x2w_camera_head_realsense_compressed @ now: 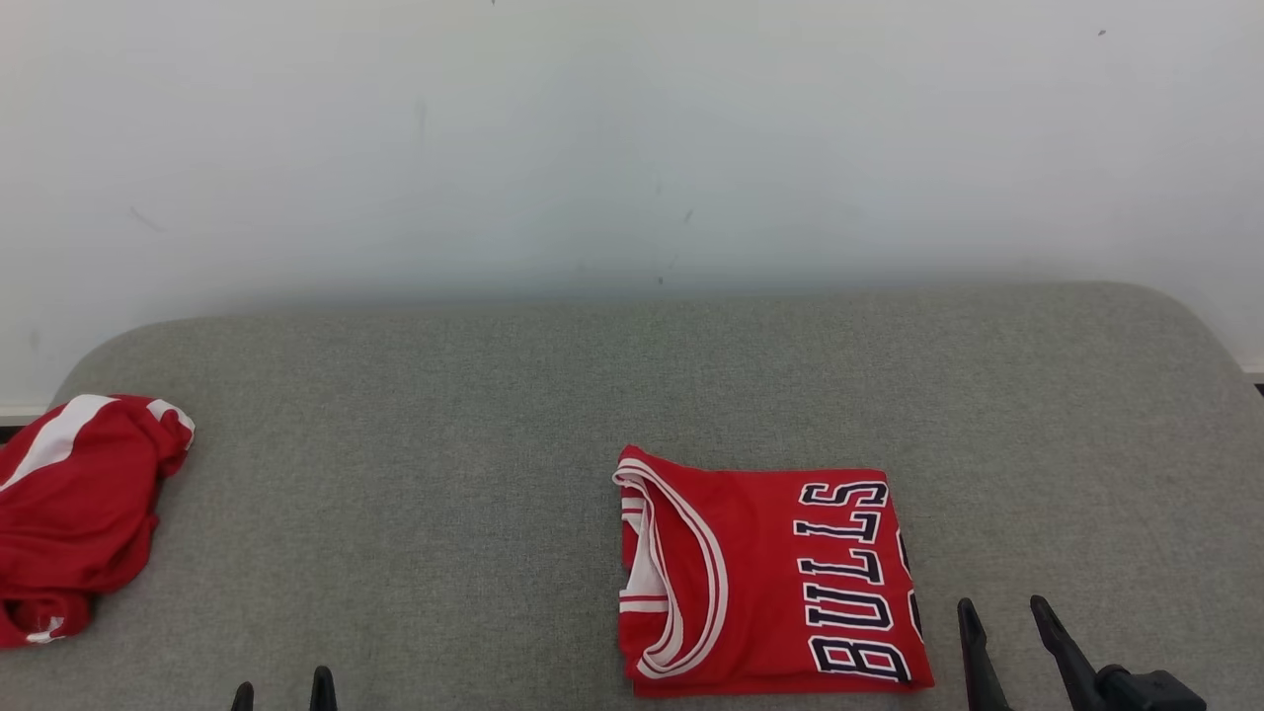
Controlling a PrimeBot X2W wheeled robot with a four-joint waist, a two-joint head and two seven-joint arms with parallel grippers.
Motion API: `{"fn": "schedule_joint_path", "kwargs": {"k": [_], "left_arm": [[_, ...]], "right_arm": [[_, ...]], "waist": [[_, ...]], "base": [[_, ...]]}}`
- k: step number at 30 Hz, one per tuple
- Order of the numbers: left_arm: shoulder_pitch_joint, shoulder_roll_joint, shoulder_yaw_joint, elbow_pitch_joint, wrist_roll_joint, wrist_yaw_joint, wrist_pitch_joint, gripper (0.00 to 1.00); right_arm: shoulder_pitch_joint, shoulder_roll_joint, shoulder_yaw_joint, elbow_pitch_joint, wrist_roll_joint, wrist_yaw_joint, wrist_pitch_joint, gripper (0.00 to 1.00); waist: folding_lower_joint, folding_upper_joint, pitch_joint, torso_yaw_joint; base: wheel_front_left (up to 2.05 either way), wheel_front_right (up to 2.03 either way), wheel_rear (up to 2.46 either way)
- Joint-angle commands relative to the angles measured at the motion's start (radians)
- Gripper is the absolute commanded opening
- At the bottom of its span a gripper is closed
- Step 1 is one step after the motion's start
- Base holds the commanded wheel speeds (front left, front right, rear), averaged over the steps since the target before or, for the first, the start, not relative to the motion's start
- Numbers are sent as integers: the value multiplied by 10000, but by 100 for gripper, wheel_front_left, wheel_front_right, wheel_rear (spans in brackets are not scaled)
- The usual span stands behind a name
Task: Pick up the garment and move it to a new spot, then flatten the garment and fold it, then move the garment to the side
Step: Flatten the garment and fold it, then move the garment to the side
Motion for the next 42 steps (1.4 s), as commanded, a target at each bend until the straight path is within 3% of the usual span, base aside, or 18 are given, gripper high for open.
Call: {"fn": "schedule_joint_path", "kwargs": {"k": [1,9,12,14,18,22,26,32,42], "left_arm": [[109,-6,-12,20,49,-41,-27,100],[24,-6,-78,70,33,-6,-27,100],[-26,-6,-159,48,31,11,-27,100],[-73,-6,-184,18,-11,60,-27,100],[-132,-6,-229,96,-96,30,-27,100],[-237,-9,-369,113,-226,69,-27,100],[-378,-1,-621,113,-299,114,-27,100],[-854,-3,-667,179,-309,112,-27,100],[-1390,-6,-803,181,-408,46,-27,100]], "right_arm": [[-22,29,26,-9,-2,-21,-2,100],[-133,42,135,-98,-57,-21,99,100],[-374,-95,237,-327,258,-21,844,100],[-676,-283,153,-469,466,-21,2096,100],[-1441,-670,110,-726,613,-21,5718,100],[-2168,-402,-612,-863,565,-18,8655,100],[-2775,-40,-1210,-716,418,-9,10623,100],[-3601,271,-2179,-169,-289,-9,11935,100],[-4049,389,-2492,481,-748,-9,12401,100]], "waist": [[0,0,16,-9],[0,0,100,8],[0,0,161,94],[0,0,211,137],[0,0,341,266],[0,0,536,546],[0,0,848,939],[0,0,1623,1516],[0,0,2322,1867]], "base": [[0,0,0],[0,0,0],[0,0,0],[0,0,0],[0,0,0],[0,0,0],[0,0,0],[0,0,0],[0,0,0]]}}
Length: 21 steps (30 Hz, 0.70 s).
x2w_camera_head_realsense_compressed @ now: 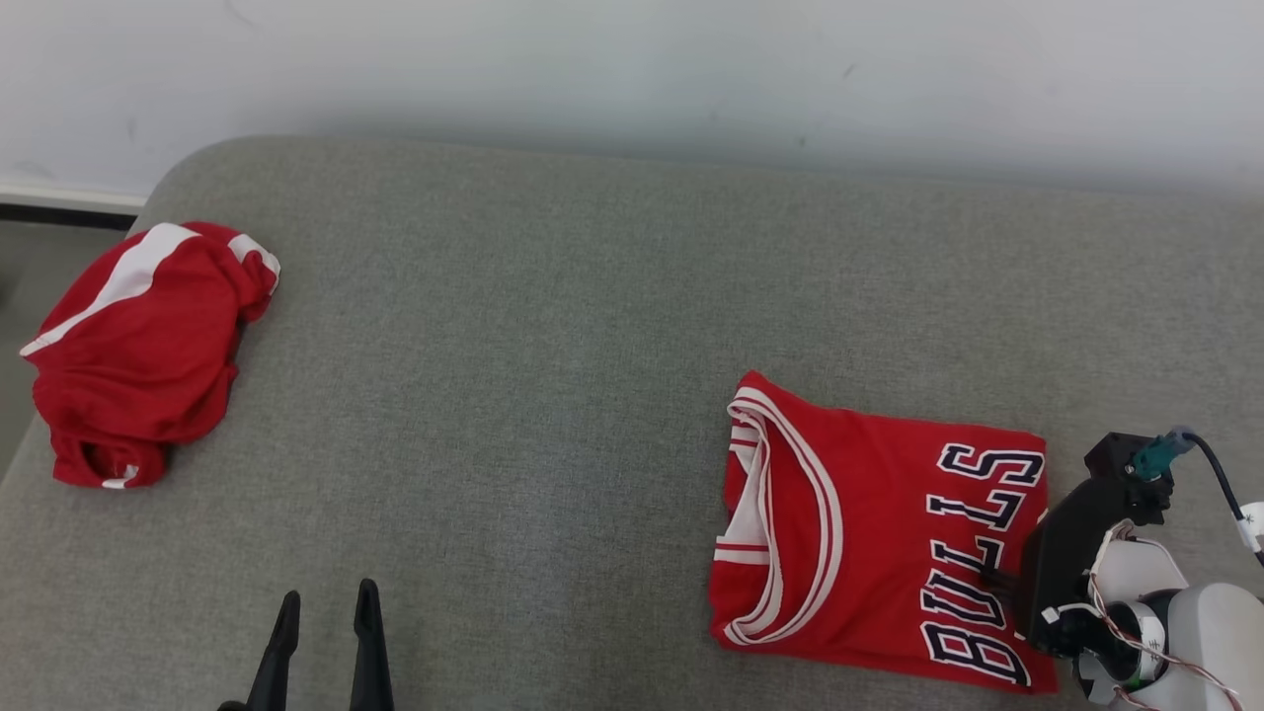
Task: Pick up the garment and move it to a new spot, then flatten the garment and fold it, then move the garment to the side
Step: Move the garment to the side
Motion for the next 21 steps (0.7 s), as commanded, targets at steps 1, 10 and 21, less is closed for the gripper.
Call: {"fn": "schedule_joint_path", "kwargs": {"k": [1,10,21], "left_arm": [[-128,-8,-36,-6,-25,-12,-27,100],[-426,-10,-176,-268,-115,125,-27,100],[-492,-10,219,-746,-135,133,-27,100]], "right_arm": [[-33,23,33,114,-77,6,66,100],[-629,-923,1365,21,55,5,106,0],[-2812,-3202,3784,-437,454,-7,975,0]], "waist": [[-1,-1,275,213],[-1,-1,625,3],[-1,-1,1120,-1698]], "base": [[0,0,0],[0,0,0],[0,0,0]]}}
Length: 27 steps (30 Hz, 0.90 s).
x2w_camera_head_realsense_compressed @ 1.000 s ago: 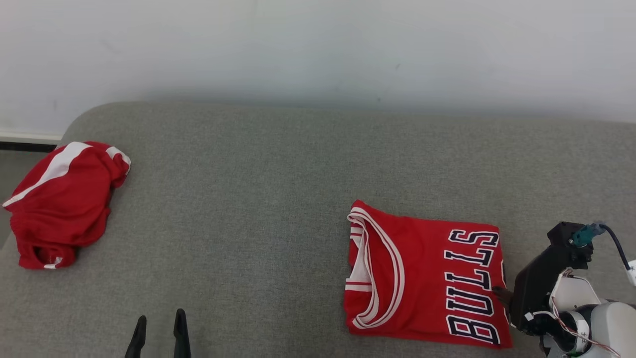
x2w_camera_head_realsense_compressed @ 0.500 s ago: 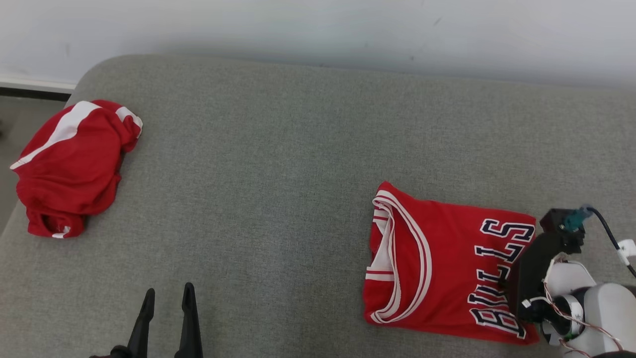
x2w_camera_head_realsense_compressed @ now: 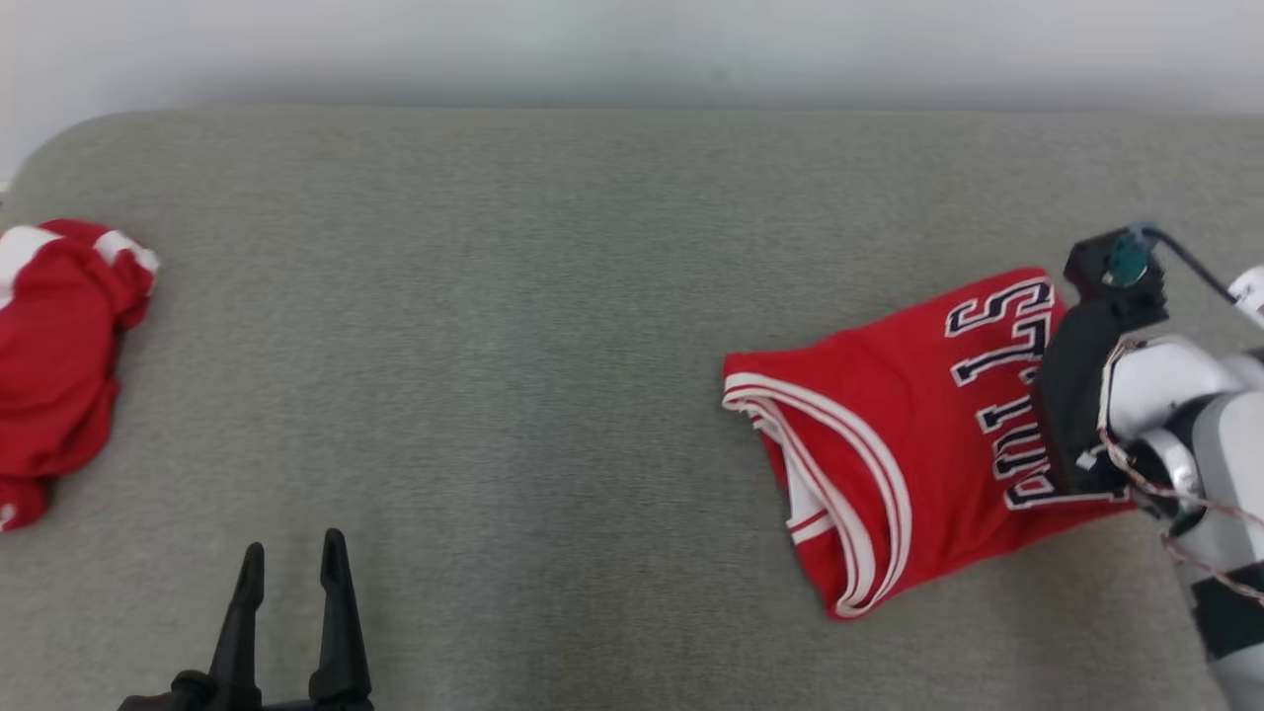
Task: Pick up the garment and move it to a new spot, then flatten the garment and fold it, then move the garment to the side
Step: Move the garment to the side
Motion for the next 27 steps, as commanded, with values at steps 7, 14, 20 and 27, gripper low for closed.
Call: {"fn": "schedule_joint_path", "kwargs": {"k": [7,14,20,27], "left_arm": [[-711,-1,-83,-318,393,-123,-27,100],[-1399,3,-304,-634,836,-303,-27,100],[-1750,7,-480,-1046,1278,-398,-27,100],[-2115,13,-618,-1439,1731,-518,-27,100]], "right_arm": [[-1134,-1332,781,303,320,-25,-297,0],[-1532,-2477,393,995,164,-25,-1150,0],[-1696,-3088,44,1324,-215,-25,-2143,0],[-1969,-3296,-456,2000,-457,-25,-3726,0]], "waist": [[-2,-2,1104,-1814],[-2,-2,1951,-2320],[-2,-2,2593,-2530],[-2,-2,3206,-2724]], "base": [[0,0,0],[0,0,0],[0,0,0],[0,0,0]]}}
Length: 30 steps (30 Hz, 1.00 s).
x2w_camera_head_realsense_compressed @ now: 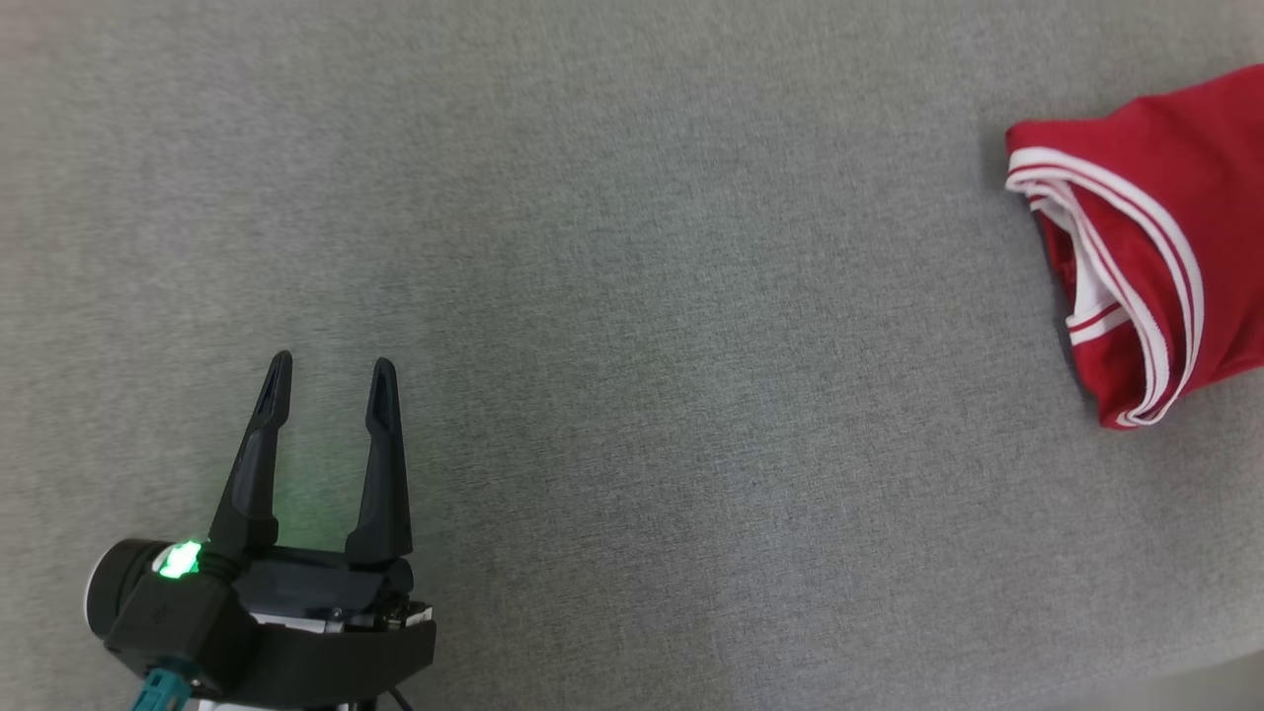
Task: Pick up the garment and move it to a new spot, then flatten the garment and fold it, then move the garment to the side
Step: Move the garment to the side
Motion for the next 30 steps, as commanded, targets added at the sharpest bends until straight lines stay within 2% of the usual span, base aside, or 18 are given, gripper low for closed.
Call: {"fn": "schedule_joint_path", "kwargs": {"k": [1,9,17,18,19,21,25,30], "left_arm": [[-168,34,-7,-41,83,-44,-27,100],[-315,45,1,-105,230,-61,-27,100],[-194,91,-60,-42,170,-67,-27,100],[-181,88,-50,-26,158,-61,-27,100],[-169,85,-48,2,139,-58,-27,100],[-122,80,-32,44,97,-59,-27,100],[2,58,-40,183,-35,-59,-27,100],[387,29,92,344,-198,-60,-29,100]], "right_arm": [[-125,0,-43,115,-108,-25,-249,0],[-262,-106,-2,742,-585,-25,-1292,0],[-421,181,-129,1275,-699,-25,-1701,0],[-436,257,-216,1315,-691,-25,-1738,10],[-425,305,-276,1360,-724,-25,-1747,25],[-412,409,-464,1458,-767,-25,-1806,100],[-122,677,-600,1560,-900,-25,-1968,100],[466,1161,-838,1440,-493,-25,-2597,100]], "waist": [[-2,-2,433,-299],[-2,-2,523,-324],[-2,-2,400,-274],[-2,-2,363,-259],[-2,-2,306,-235],[-2,-2,172,-180],[-2,-2,-250,16],[-2,-2,-1172,472]], "base": [[0,0,0],[0,0,0],[0,0,0],[0,0,0],[0,0,0],[0,0,0],[0,0,0],[0,0,0]]}}
